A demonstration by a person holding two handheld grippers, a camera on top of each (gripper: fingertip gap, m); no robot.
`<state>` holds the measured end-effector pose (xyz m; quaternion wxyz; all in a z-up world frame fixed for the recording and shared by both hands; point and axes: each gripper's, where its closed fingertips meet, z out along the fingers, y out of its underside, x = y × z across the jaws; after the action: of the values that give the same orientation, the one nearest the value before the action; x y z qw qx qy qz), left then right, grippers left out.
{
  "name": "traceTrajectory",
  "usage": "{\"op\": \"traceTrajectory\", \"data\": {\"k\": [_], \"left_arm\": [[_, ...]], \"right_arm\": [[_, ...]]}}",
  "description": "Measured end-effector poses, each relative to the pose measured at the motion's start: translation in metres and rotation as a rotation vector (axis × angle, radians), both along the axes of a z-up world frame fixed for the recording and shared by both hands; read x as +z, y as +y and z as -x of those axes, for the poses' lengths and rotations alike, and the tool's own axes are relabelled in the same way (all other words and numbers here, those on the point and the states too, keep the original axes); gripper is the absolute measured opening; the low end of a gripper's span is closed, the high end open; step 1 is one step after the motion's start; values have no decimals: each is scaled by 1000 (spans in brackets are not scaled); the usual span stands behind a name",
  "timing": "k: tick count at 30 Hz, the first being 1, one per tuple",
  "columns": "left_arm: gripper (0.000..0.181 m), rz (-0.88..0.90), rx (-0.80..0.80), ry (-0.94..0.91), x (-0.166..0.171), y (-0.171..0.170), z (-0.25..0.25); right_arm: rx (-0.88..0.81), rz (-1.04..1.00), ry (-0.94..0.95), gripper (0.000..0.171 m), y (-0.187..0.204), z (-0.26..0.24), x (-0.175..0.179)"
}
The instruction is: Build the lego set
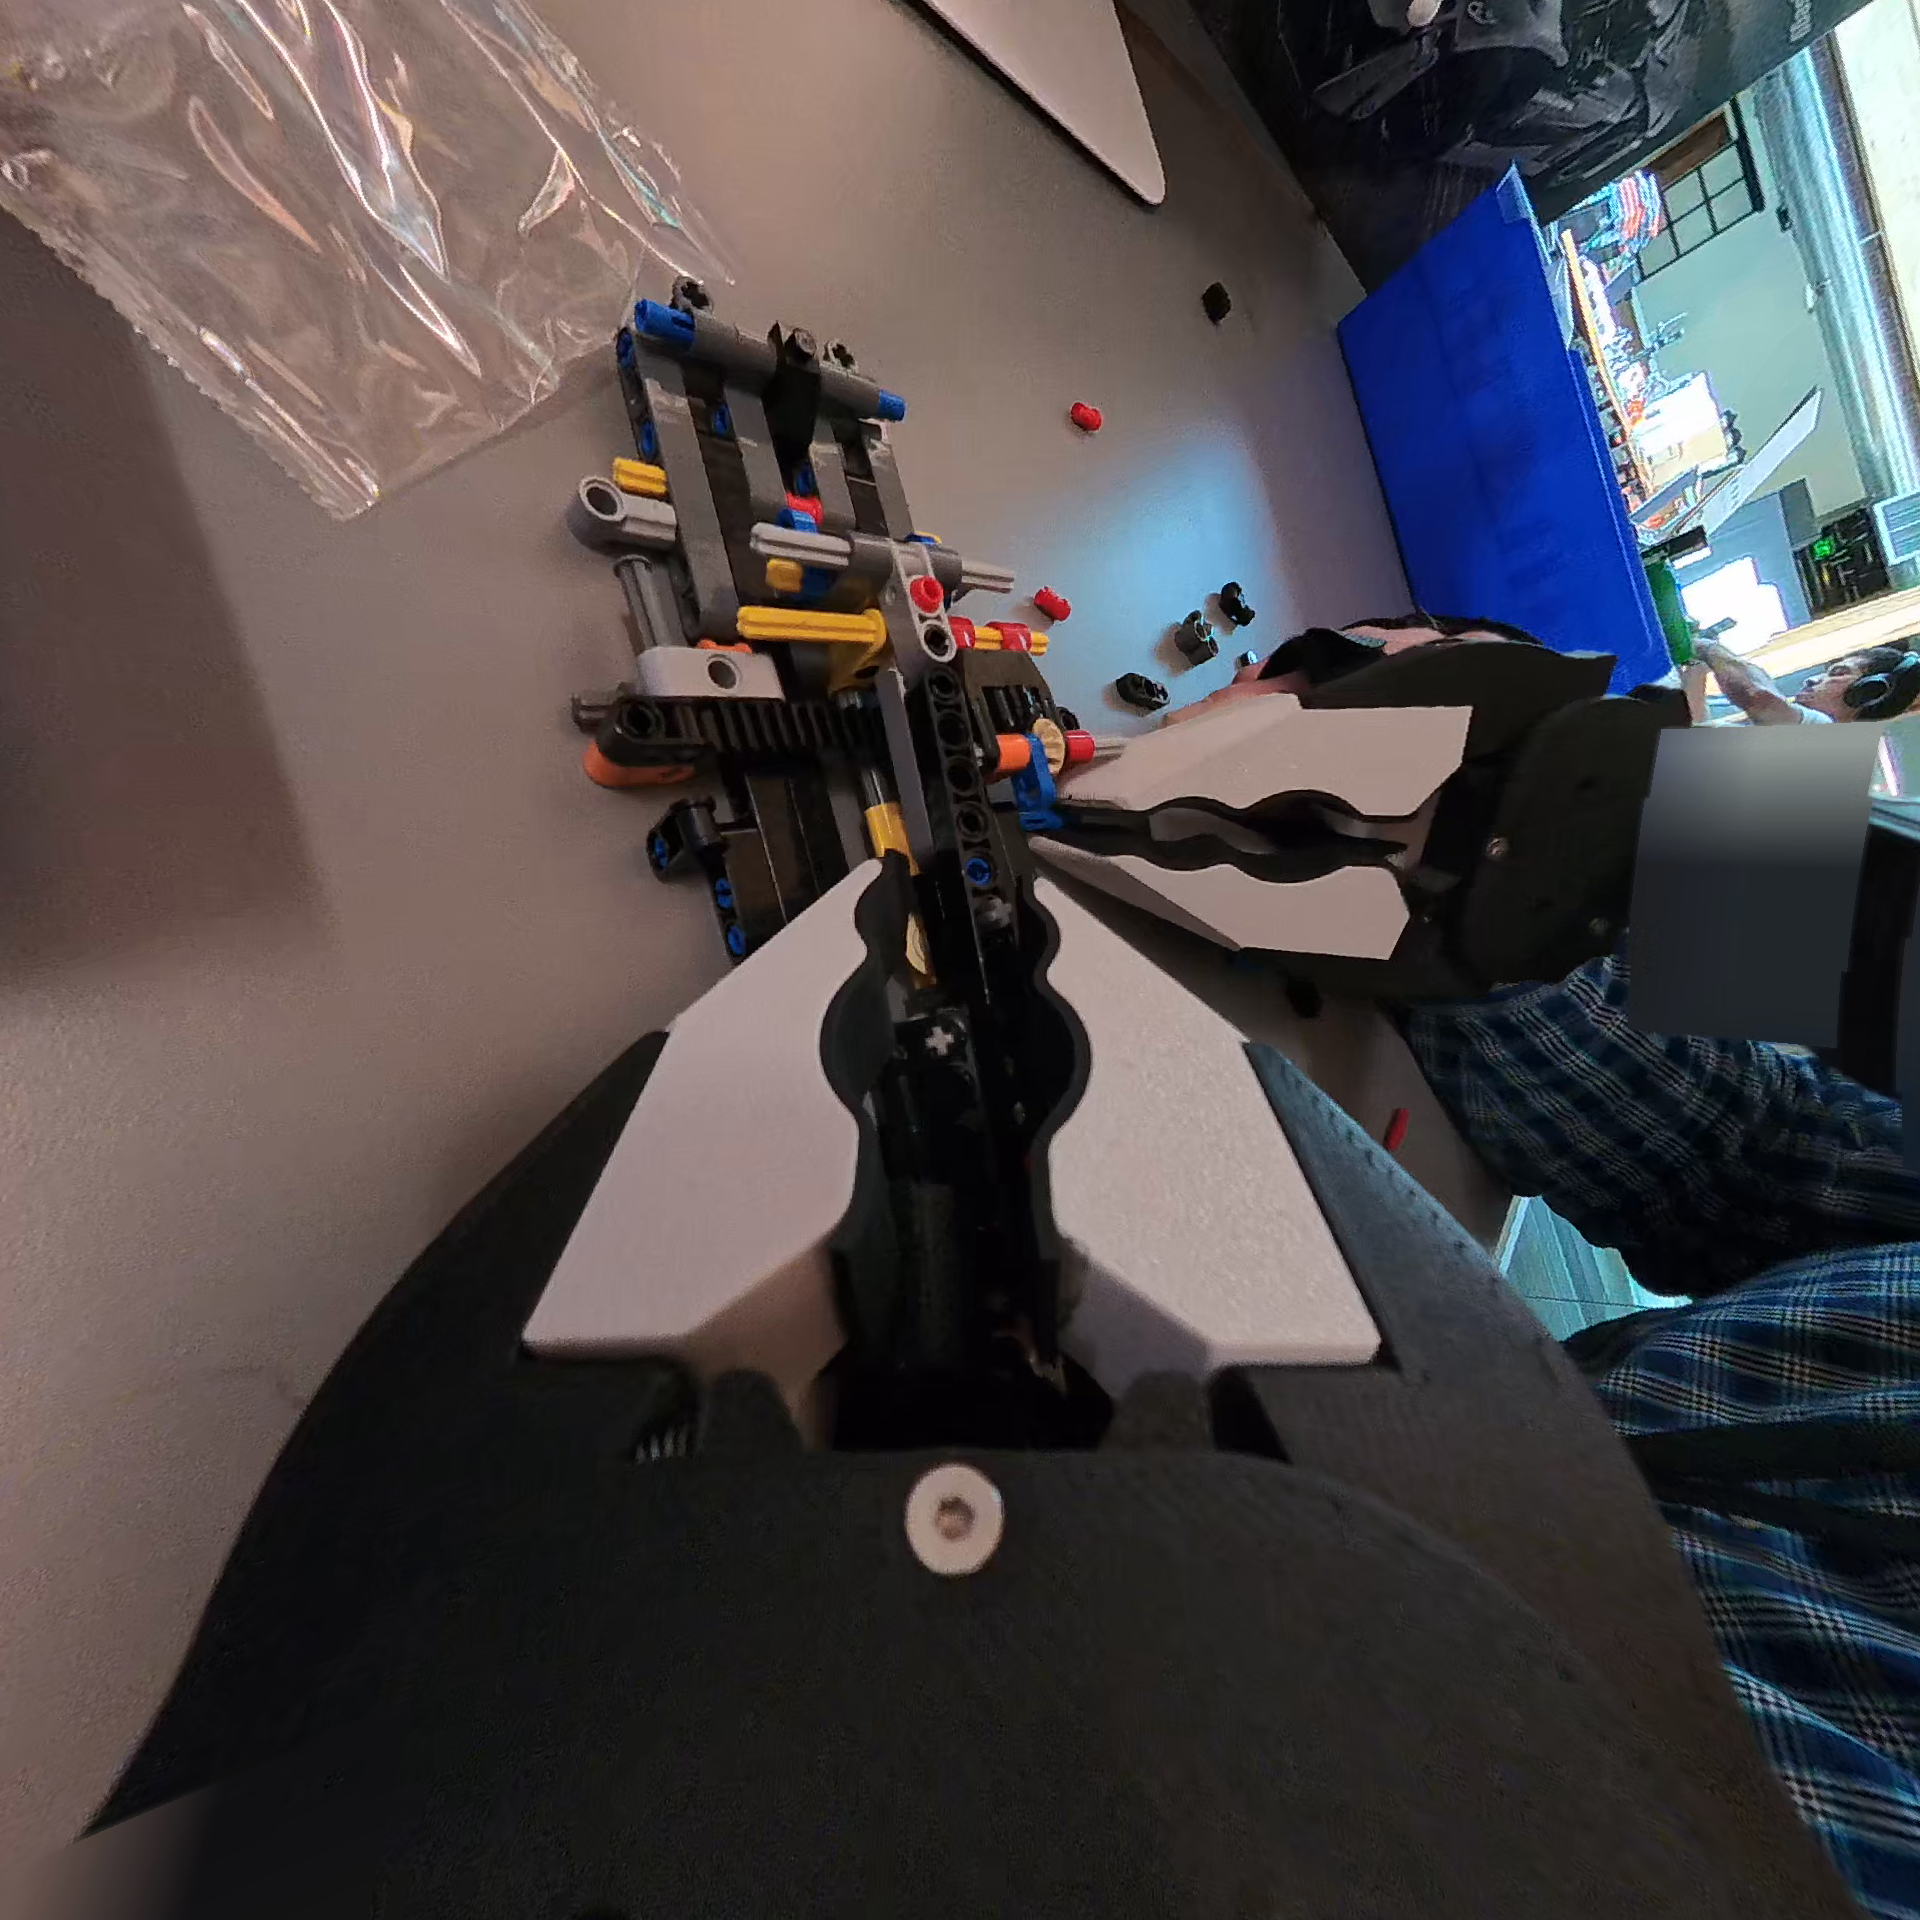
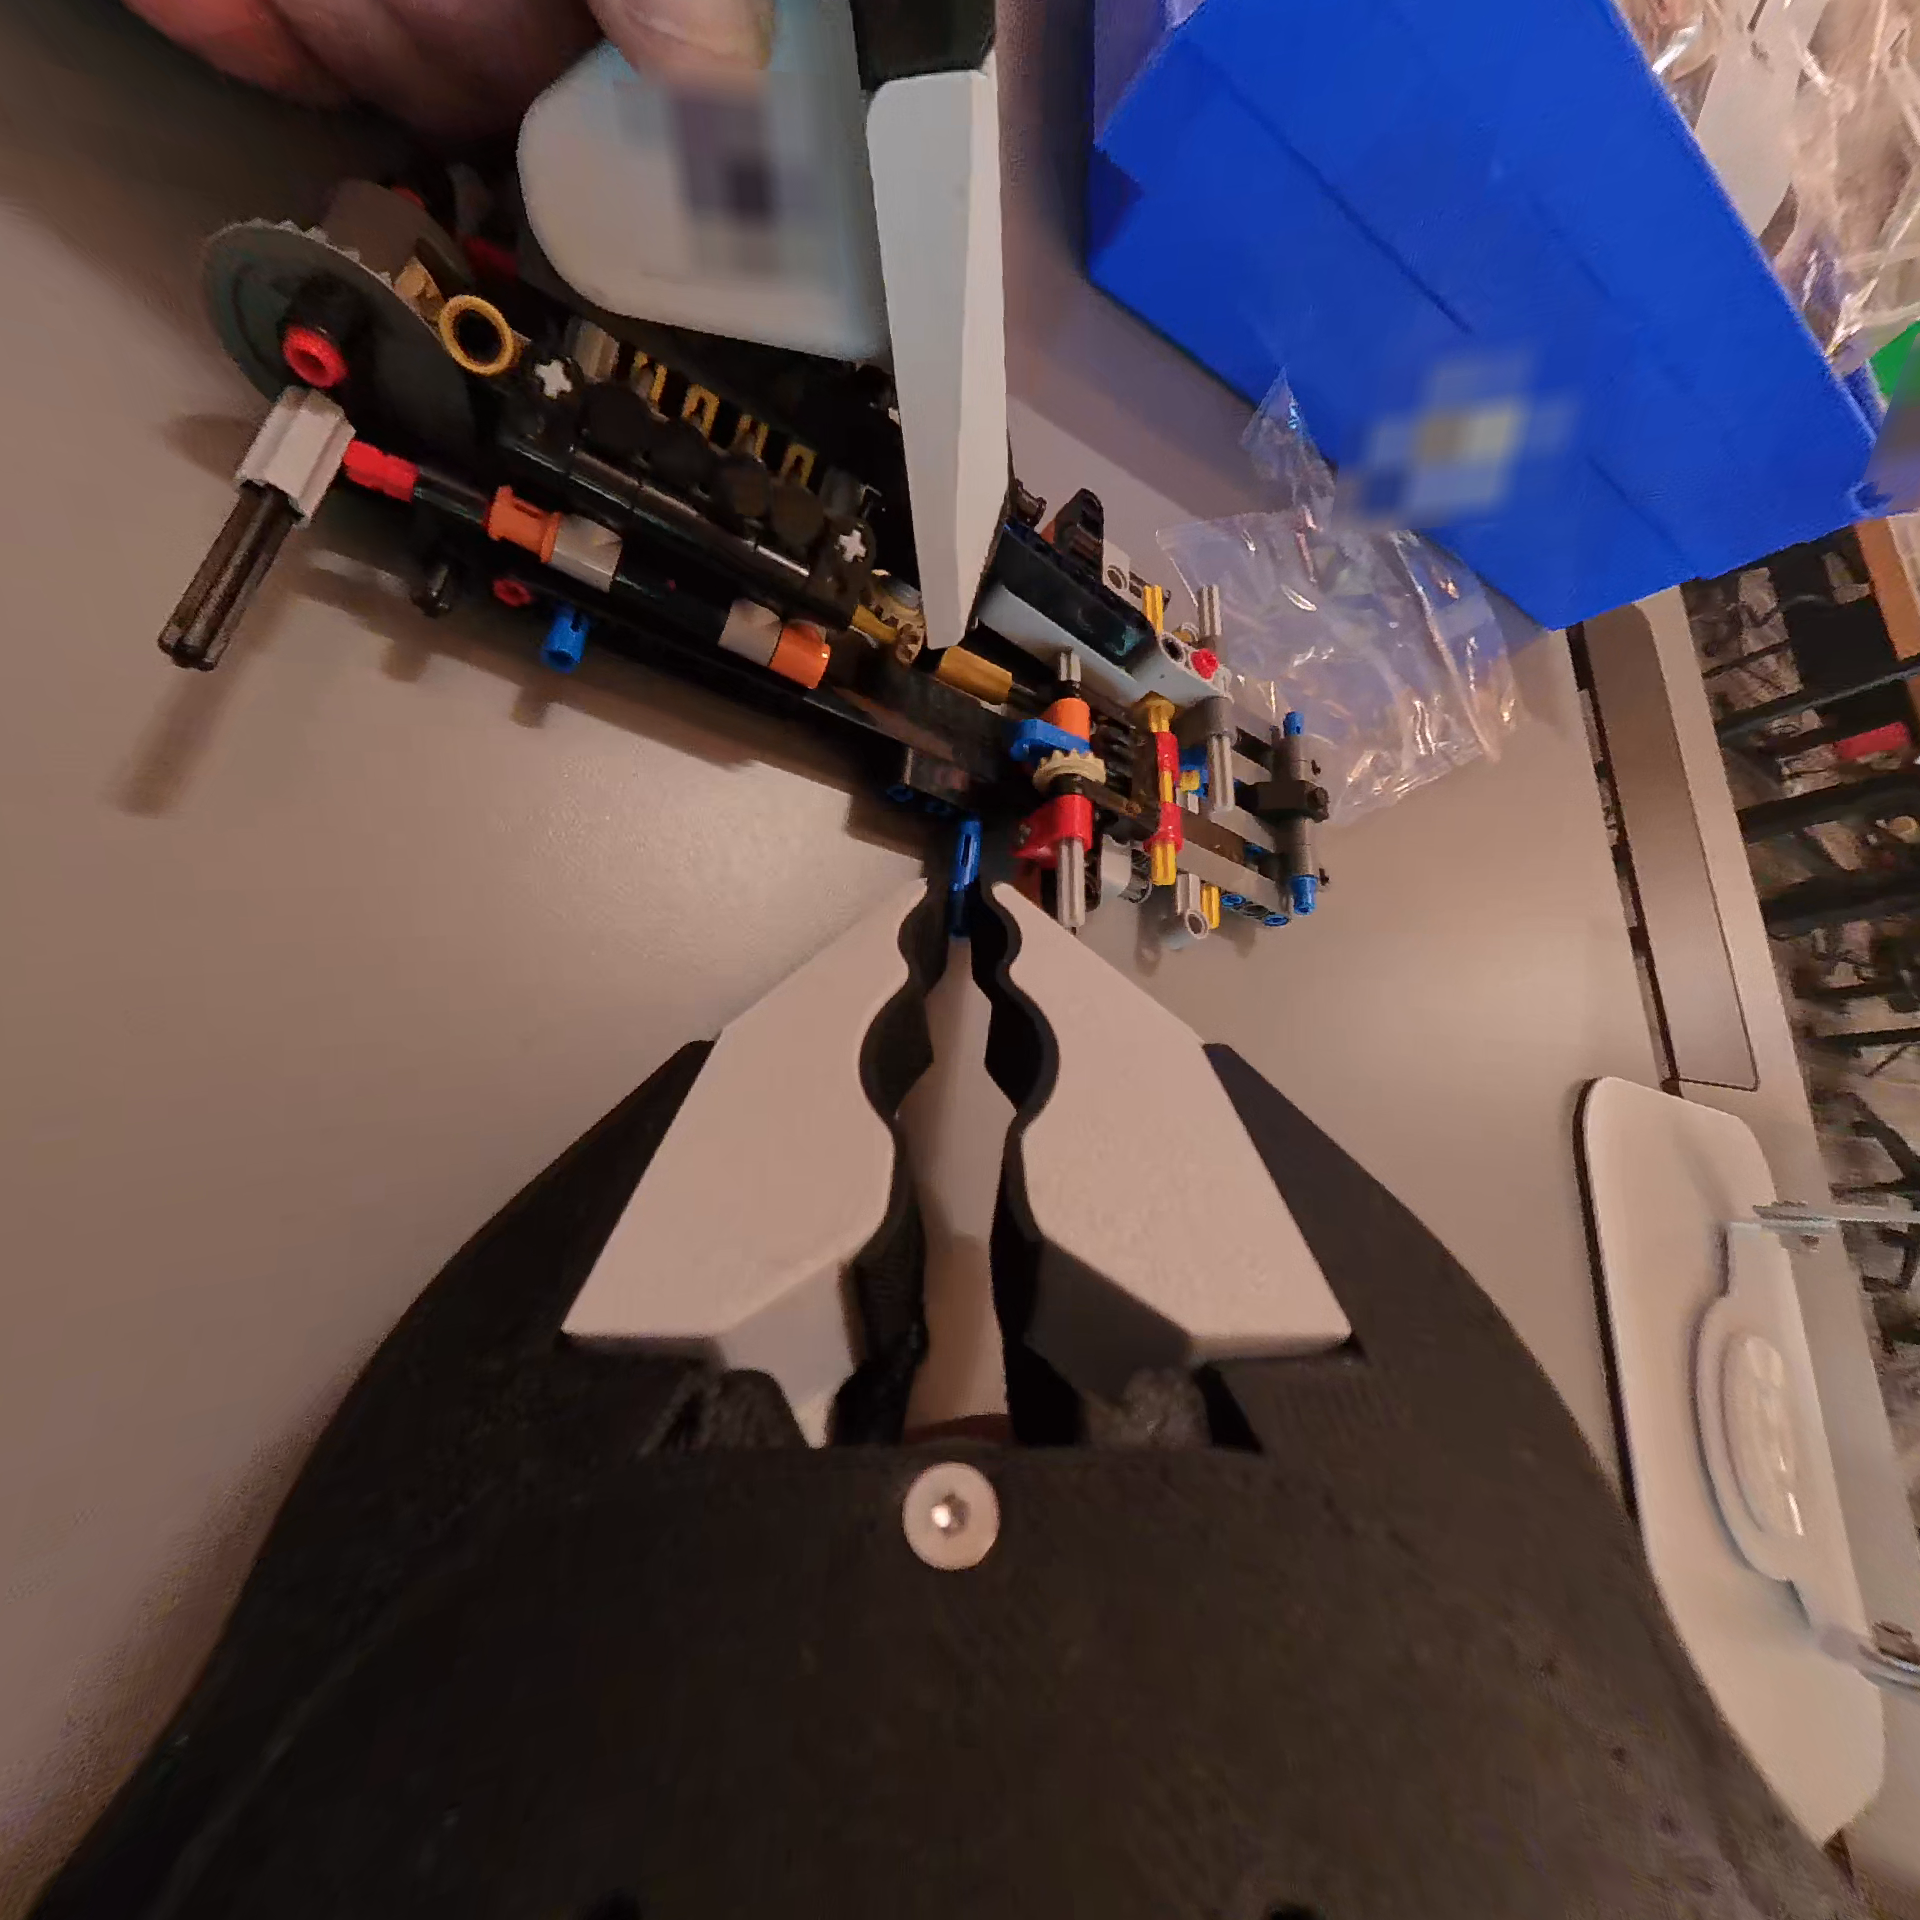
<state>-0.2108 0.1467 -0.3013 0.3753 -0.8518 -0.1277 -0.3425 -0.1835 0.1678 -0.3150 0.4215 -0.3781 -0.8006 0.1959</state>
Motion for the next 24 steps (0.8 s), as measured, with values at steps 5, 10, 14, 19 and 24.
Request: {"op": "traceTrajectory", "data": {"k": [5,10,14,19,24], "left_arm": [[19,-3,10,2,0,0,1],[18,-24,0,1,3,1,0],[18,-26,-12,10,3,2,-2],[18,-30,-17,22,2,2,-3],[18,-31,-20,26,3,2,-4]], "right_arm": [[-19,-30,15,0,0,1,0],[-29,0,2,4,-3,-5,1],[-63,25,-7,11,-3,-11,3],[-81,51,-16,3,-7,-20,1],[-100,77,-21,5,-5,-23,2]]}}
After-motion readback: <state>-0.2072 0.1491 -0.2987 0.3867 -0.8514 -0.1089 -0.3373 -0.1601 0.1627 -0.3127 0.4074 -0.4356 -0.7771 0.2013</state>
